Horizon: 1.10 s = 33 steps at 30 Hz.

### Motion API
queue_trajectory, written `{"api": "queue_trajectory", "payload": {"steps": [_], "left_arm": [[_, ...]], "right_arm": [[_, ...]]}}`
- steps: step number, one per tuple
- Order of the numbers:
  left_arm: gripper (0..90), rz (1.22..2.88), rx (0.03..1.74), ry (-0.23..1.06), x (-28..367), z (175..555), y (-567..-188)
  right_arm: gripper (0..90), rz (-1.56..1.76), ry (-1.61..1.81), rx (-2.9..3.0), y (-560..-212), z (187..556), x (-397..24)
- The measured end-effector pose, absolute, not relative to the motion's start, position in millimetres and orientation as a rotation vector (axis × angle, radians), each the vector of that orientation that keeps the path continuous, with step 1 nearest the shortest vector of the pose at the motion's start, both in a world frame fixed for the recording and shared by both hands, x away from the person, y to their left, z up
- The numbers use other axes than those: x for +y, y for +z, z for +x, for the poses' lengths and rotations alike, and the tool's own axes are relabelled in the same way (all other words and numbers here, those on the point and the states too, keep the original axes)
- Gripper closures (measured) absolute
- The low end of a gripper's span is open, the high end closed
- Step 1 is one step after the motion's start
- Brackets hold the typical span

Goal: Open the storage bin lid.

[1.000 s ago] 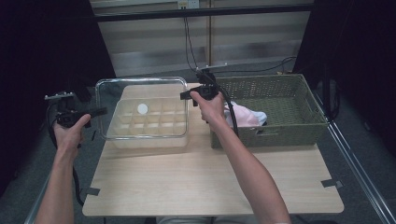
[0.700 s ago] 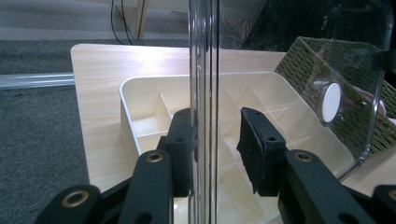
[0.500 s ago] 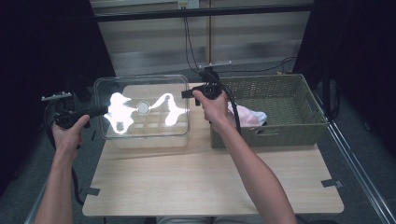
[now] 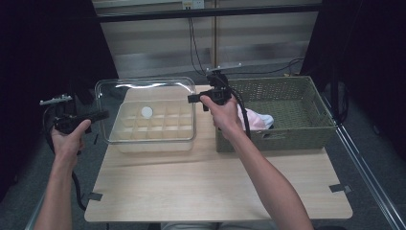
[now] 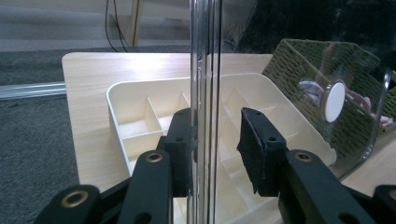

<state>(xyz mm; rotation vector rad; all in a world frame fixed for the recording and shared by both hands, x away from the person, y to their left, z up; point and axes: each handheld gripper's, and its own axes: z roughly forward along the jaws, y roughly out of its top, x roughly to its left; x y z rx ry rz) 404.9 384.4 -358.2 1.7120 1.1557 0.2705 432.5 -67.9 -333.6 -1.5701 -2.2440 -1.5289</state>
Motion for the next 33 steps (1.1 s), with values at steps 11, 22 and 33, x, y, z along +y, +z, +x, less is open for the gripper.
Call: {"api": "queue_trajectory", "payload": {"steps": [11,22,33], "left_arm": [[65.6,1.726,1.143,0.275,380,387,-354],[65.3,1.75,1.15,0.269,377,368,-352],[64.8,1.761,1.172,0.258,386,347,-363]], "right_arm": [[74.7,-1.537,-1.525,-2.218,-336,412,-75],[74.9,-1.523,-1.498,-2.241,-337,387,-78],[75.7,-1.499,-1.475,-2.236,-348,365,-70]]}}
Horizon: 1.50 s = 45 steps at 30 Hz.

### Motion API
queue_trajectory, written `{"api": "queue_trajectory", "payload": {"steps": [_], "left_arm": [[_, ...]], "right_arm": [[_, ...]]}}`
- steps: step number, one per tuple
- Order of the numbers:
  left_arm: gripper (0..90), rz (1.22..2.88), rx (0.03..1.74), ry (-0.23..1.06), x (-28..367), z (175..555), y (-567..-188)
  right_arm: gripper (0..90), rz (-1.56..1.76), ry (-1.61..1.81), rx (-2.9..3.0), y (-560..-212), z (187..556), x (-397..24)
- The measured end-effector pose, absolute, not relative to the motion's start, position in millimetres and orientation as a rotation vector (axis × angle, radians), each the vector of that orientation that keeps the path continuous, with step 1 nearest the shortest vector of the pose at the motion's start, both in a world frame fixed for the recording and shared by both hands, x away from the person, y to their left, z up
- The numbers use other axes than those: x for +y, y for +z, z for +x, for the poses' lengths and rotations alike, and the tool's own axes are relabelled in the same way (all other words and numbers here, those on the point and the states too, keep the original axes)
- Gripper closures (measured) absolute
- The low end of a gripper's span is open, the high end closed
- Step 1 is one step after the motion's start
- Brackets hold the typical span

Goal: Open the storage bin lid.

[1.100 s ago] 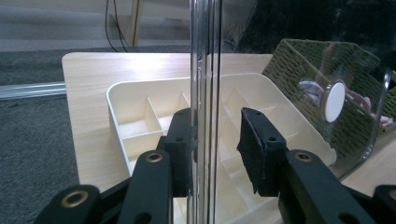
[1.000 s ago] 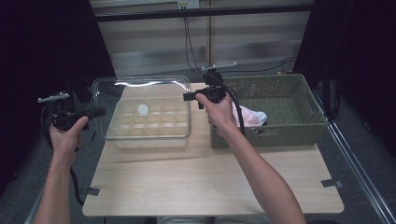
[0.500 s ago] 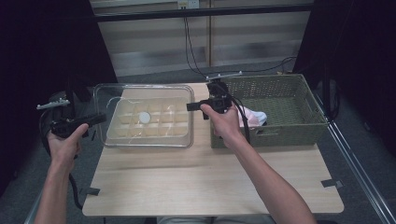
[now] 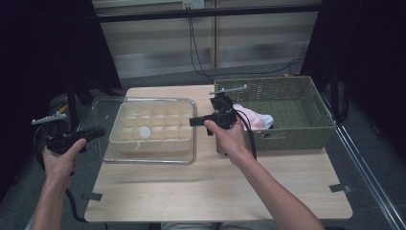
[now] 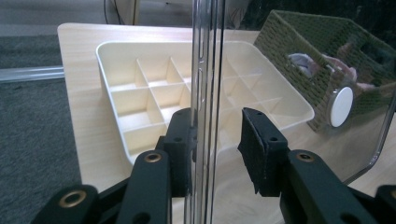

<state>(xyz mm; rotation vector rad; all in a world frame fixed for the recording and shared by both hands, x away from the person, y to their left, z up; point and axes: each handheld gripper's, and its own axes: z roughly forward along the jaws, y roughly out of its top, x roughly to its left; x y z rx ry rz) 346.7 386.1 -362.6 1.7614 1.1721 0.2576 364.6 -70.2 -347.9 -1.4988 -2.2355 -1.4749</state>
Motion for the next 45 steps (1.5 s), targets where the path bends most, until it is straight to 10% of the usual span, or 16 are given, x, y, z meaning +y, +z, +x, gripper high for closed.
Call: {"api": "queue_trajectory", "payload": {"steps": [45], "left_arm": [[66.1,1.8,1.285,0.166,394,268,-428]], "right_arm": [[75.9,-1.43,-1.272,-2.249,-411,313,-60]]}}
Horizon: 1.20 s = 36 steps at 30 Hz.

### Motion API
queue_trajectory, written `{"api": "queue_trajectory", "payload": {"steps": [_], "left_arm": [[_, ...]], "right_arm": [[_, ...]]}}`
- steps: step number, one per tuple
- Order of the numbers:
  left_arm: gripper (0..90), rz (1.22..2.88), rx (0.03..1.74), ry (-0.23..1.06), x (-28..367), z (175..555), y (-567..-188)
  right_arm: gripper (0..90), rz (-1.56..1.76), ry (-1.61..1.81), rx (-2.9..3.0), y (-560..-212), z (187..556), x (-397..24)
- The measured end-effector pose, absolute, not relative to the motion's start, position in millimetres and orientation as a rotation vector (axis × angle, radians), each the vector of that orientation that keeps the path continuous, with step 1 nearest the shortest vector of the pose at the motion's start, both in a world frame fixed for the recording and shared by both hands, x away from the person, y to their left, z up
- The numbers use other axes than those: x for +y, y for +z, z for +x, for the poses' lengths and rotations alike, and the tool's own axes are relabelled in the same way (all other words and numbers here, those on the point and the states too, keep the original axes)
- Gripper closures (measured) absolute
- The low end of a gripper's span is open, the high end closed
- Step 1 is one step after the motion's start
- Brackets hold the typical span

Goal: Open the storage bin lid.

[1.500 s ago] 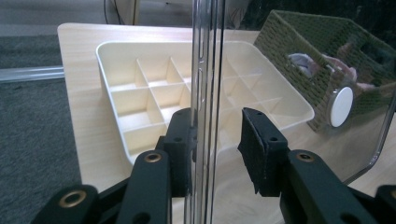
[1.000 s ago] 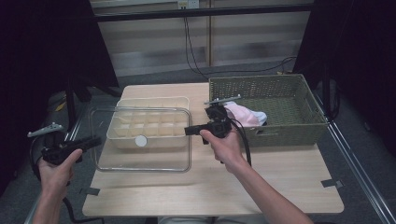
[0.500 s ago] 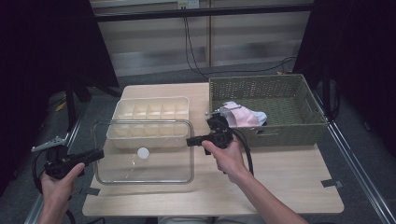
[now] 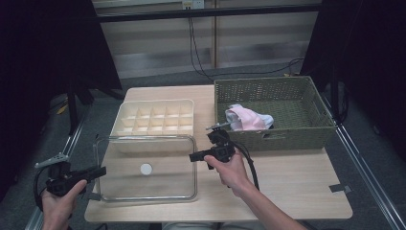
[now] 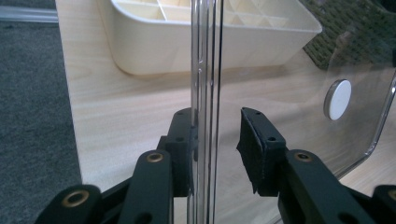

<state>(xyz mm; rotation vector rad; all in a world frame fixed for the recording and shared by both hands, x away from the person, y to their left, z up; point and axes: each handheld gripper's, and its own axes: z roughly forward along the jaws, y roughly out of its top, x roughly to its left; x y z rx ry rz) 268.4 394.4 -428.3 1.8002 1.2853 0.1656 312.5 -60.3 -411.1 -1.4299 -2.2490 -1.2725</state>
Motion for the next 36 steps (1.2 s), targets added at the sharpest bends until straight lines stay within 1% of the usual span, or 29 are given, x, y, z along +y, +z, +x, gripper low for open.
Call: {"api": "queue_trajectory", "payload": {"steps": [4,10,18,24,27,36], "left_arm": [[65.8,1.823,1.298,0.175,392,271,-432],[65.6,1.842,1.308,0.153,391,276,-436],[63.5,1.865,1.351,0.109,391,282,-450],[62.4,1.872,1.348,0.086,393,284,-456],[62.2,1.866,1.354,0.055,395,286,-461],[60.0,1.882,1.366,0.027,394,289,-470]], "right_arm": [[75.4,-1.452,-1.244,-2.237,-422,315,-59],[74.5,-1.473,-1.235,-2.245,-429,317,-59],[72.9,-1.494,-1.199,-2.294,-439,321,-53],[71.7,-1.516,-1.191,-2.26,-447,325,-51],[70.4,-1.526,-1.172,-2.266,-450,325,-50],[66.4,-1.557,-1.139,-2.246,-465,326,-47]]}}
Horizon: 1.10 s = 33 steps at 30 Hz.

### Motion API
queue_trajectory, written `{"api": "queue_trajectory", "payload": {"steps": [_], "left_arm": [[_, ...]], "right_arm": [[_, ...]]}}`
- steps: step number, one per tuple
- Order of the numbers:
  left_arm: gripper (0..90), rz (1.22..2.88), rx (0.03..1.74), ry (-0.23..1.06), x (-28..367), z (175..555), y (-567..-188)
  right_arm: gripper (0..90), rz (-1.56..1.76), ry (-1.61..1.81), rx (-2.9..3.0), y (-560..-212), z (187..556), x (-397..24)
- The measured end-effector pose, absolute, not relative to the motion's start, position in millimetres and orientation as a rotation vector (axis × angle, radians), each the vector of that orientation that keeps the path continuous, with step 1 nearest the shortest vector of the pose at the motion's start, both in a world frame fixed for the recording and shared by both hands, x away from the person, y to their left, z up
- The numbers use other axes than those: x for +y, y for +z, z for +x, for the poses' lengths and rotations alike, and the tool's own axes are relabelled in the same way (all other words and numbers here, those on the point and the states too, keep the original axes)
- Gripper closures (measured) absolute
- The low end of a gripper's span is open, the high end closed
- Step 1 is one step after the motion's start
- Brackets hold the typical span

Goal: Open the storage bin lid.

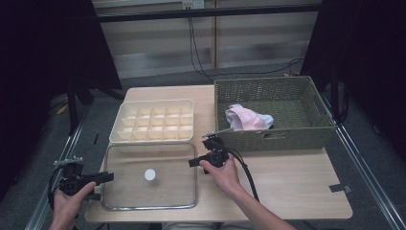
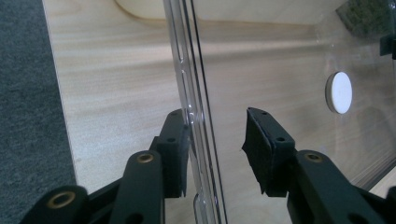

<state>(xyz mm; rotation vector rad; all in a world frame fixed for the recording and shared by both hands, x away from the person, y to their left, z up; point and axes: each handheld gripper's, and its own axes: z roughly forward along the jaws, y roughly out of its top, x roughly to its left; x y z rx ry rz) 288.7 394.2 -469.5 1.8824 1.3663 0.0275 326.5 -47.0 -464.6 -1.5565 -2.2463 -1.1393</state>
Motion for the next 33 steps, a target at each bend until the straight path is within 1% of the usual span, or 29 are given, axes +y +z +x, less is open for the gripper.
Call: {"api": "queue_trajectory", "payload": {"steps": [5,7,12,14,17,19,28,33], "left_arm": [[58.6,1.873,1.386,0.009,396,292,-476],[58.5,1.845,1.404,0.004,396,294,-480],[57.3,1.84,1.419,-0.024,396,297,-487],[56.9,1.845,1.42,-0.018,396,297,-488],[54.3,1.928,1.42,0.042,392,299,-489],[54.4,1.937,1.422,0.049,392,300,-489],[55.4,1.916,1.421,0.072,393,297,-491],[55.7,1.919,1.418,0.065,394,297,-491]], "right_arm": [[63.5,-1.563,-1.109,-2.264,-472,327,-43],[62.4,-1.573,-1.089,-2.258,-476,328,-41],[61.4,-1.589,-1.078,-2.246,-484,329,-42],[61.1,-1.591,-1.071,-2.252,-485,329,-41],[60.9,-1.602,-1.063,-2.254,-488,330,-39],[59.2,-1.609,-1.051,-2.263,-490,330,-38],[58.5,-1.587,-1.058,-2.288,-492,330,-38],[60.4,-1.6,-1.035,-2.329,-490,329,-40]]}}
